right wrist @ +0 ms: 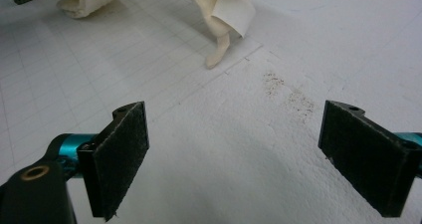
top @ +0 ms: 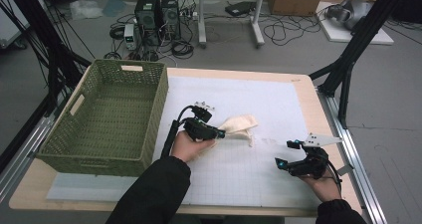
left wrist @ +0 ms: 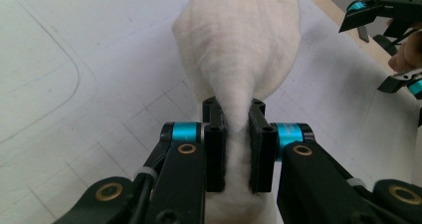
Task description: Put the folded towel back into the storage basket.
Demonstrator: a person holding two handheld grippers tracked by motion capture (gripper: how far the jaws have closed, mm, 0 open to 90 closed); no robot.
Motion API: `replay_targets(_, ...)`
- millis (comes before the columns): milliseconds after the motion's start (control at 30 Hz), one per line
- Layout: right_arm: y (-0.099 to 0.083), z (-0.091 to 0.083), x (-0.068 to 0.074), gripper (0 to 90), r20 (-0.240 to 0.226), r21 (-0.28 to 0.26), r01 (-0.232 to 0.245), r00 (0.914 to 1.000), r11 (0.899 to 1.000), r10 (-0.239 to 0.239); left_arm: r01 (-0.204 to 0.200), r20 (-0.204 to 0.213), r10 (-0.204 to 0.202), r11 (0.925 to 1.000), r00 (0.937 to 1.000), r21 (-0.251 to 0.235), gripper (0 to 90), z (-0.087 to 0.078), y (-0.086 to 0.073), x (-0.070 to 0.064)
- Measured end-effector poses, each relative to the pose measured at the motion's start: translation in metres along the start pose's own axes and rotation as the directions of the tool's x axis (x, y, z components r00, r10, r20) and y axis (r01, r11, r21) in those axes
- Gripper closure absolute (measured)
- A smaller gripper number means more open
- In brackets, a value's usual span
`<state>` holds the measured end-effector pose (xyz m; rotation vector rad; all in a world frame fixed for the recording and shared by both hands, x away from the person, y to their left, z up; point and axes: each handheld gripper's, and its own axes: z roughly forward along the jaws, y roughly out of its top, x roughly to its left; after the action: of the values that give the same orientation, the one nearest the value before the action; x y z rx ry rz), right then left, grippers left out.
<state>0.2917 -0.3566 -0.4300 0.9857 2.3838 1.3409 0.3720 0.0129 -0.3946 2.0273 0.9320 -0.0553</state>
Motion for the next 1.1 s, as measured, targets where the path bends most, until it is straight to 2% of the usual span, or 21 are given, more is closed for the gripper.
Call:
replay_targets(67, 0.000, 0.001, 0.000, 11.7, -0.002, 0.000, -0.001, 1.0000, 1.000, 0.001, 0.009, -0.012, -0.009, 0.9999, 0.9999, -0.011, 80.5, -0.003, 0.001, 0.000)
replay_targets(100, 0.000, 0.001, 0.000, 11.7, -0.002, 0.002, -0.002, 1.0000, 1.000, 0.002, 0.011, -0.041, -0.012, 0.9998, 0.9991, -0.017, 80.5, -0.004, 0.002, -0.001)
replay_targets(167, 0.000, 0.001, 0.000, 11.7, -0.002, 0.006, -0.001, 1.0000, 1.000, 0.001, 0.028, -0.068, -0.031, 0.9990, 0.9972, -0.036, 80.6, -0.008, 0.004, -0.001)
replay_targets(233, 0.000, 0.001, 0.000, 11.7, -0.004, 0.009, -0.005, 1.0000, 1.000, 0.005, 0.028, -0.118, -0.032, 0.9989, 0.9924, -0.037, 80.6, -0.012, 0.006, -0.001)
replay_targets(333, 0.000, 0.002, 0.000, 11.7, -0.005, 0.008, 0.002, 1.0000, 1.000, -0.002, 0.037, -0.161, -0.044, 0.9983, 0.9860, -0.044, 80.6, -0.019, 0.010, -0.002)
replay_targets(400, 0.000, 0.003, 0.000, 11.7, -0.007, 0.009, 0.001, 1.0000, 1.000, 0.000, 0.048, -0.167, -0.055, 0.9977, 0.9844, -0.048, 80.6, -0.023, 0.013, -0.001)
replay_targets(467, 0.000, 0.003, 0.000, 11.7, -0.007, 0.012, 0.002, 1.0000, 1.000, -0.002, 0.058, -0.145, -0.066, 0.9968, 0.9873, -0.055, 80.7, -0.027, 0.014, 0.001)
replay_targets(567, 0.000, 0.004, 0.000, 11.7, -0.011, 0.014, 0.006, 0.9999, 1.000, -0.006, 0.096, -0.103, -0.104, 0.9922, 0.9892, -0.079, 80.7, -0.032, 0.015, 0.005)
replay_targets(667, 0.000, 0.004, 0.000, 11.7, -0.013, 0.014, 0.005, 0.9999, 1.000, -0.005, 0.117, -0.048, -0.122, 0.9880, 0.9914, -0.101, 80.7, -0.036, 0.015, 0.007)
replay_targets(767, 0.000, 0.004, 0.000, 11.7, -0.013, 0.013, 0.006, 0.9999, 1.000, -0.006, 0.125, -0.020, -0.128, 0.9866, 0.9916, -0.104, 80.7, -0.040, 0.016, 0.008)
replay_targets(833, 0.000, 0.004, 0.000, 11.7, -0.014, 0.017, 0.007, 0.9999, 1.000, -0.007, 0.153, 0.018, -0.152, 0.9808, 0.9882, -0.121, 80.6, -0.043, 0.017, 0.009)
replay_targets(900, 0.000, 0.004, 0.000, 11.7, -0.015, 0.017, 0.005, 0.9999, 1.000, -0.005, 0.177, 0.068, -0.170, 0.9781, 0.9831, -0.110, 80.7, -0.046, 0.020, 0.009)
replay_targets(967, 0.000, 0.005, 0.000, 11.7, -0.019, 0.020, 0.010, 0.9998, 1.000, -0.009, 0.166, 0.070, -0.160, 0.9805, 0.9847, -0.105, 80.7, -0.051, 0.023, 0.006)
replay_targets(1000, 0.000, 0.005, 0.000, 11.7, -0.017, 0.017, 0.014, 0.9998, 1.000, -0.013, 0.177, 0.087, -0.168, 0.9788, 0.9819, -0.103, 80.7, -0.054, 0.025, 0.005)
replay_targets(1033, 0.000, 0.005, 0.000, 11.7, -0.017, 0.017, 0.010, 0.9998, 1.000, -0.009, 0.181, 0.087, -0.171, 0.9770, 0.9813, -0.113, 80.7, -0.058, 0.026, 0.004)
replay_targets(1100, 0.000, 0.005, 0.000, 11.7, -0.021, 0.019, 0.010, 0.9997, 1.000, -0.009, 0.186, 0.102, -0.176, 0.9775, 0.9792, -0.100, 80.7, -0.064, 0.029, 0.005)
